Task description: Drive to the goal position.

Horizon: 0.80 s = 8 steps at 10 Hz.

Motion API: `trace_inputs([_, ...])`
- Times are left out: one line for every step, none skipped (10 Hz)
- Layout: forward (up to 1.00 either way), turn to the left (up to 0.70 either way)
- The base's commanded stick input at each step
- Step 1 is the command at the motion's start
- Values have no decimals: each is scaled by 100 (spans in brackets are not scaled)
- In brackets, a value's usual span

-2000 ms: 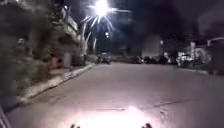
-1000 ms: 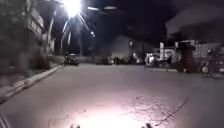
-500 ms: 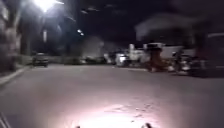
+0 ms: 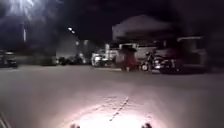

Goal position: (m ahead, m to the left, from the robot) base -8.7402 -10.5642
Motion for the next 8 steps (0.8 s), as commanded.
trace_inputs([0, -85])
trace_inputs([0, -85])
trace_inputs([0, -85])
trace_inputs([0, -85])
trace_inputs([0, -85])
trace_inputs([0, -85])
trace_inputs([0, -85])
trace_inputs([0, -85])
